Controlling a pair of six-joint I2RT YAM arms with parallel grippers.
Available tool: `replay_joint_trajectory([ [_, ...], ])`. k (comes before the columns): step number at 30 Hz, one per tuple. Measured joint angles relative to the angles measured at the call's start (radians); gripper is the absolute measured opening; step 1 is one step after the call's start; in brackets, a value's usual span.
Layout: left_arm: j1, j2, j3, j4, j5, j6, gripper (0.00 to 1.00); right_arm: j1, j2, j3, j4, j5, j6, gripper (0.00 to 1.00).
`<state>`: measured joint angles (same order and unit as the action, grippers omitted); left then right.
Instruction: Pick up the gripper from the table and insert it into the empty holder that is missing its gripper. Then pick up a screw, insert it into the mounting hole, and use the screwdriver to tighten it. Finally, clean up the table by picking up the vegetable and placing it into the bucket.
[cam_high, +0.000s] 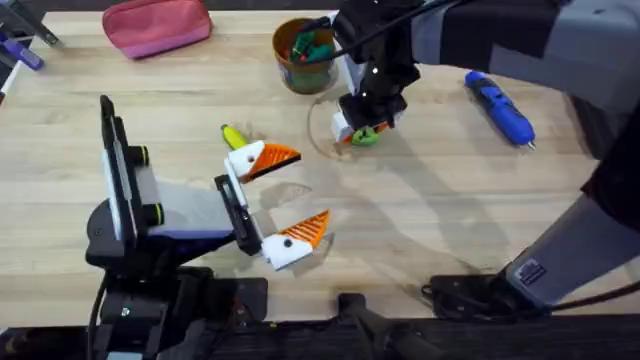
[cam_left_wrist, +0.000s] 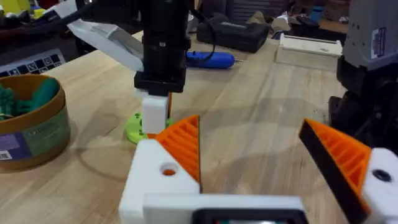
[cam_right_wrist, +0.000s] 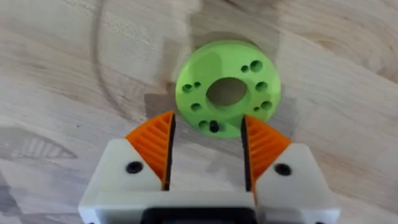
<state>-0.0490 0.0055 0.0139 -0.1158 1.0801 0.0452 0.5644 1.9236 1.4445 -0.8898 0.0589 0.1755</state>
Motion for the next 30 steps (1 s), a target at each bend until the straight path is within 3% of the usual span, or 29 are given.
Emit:
replay_joint_trajectory([
  [30,0.0,0.0,0.0,0.0,0.0,0.0,0.986,0.0,-0.035,0.0,-0.005,0.0,0.0,0.442],
])
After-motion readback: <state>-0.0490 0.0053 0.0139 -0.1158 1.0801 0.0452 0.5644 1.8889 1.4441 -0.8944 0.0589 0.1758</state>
